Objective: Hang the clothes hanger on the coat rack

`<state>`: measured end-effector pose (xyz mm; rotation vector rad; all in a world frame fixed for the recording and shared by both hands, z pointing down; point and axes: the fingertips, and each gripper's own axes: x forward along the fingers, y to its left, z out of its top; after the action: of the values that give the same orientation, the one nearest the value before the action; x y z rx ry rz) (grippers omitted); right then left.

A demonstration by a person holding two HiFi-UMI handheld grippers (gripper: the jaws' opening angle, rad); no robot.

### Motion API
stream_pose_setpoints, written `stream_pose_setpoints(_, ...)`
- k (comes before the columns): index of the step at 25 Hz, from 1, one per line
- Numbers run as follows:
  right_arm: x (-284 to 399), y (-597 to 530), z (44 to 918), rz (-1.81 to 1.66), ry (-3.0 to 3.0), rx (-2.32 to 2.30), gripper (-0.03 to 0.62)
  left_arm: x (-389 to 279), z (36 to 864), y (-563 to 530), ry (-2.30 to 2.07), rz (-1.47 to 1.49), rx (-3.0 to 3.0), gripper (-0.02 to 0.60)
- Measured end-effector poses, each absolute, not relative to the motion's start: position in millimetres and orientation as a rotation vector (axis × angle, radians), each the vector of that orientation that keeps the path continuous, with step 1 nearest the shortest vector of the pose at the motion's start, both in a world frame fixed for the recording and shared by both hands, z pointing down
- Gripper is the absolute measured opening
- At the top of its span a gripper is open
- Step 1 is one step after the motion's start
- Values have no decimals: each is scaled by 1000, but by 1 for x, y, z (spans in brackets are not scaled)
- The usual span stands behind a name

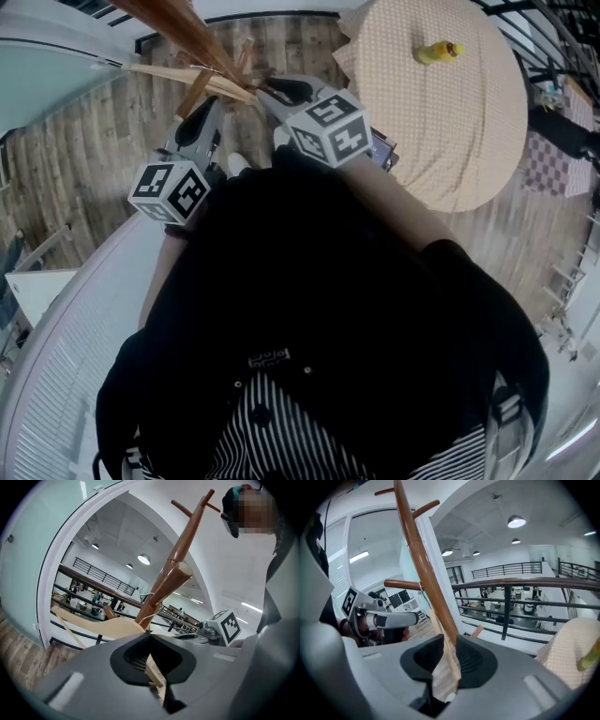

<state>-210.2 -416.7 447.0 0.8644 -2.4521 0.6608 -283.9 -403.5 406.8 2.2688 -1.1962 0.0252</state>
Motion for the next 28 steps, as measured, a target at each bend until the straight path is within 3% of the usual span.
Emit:
stream_pose_setpoints(1,-209,-419,442,657,-2470,889,73,-283,406,-405,-1190,27,2273,2)
stream_pose_setpoints(2,-208,-420,437,649,-2483,905,6,-282,405,-406,-1185,28,2277,0)
stream_pose_setpoints(12,-215,-418,427,481,-2513,911,2,-276,404,-407,-1170,65,2316,2)
stream_pose_setpoints(28,-224,-414,432,501,-2522,852,2,-278,406,-406,-1176,67,2316,1)
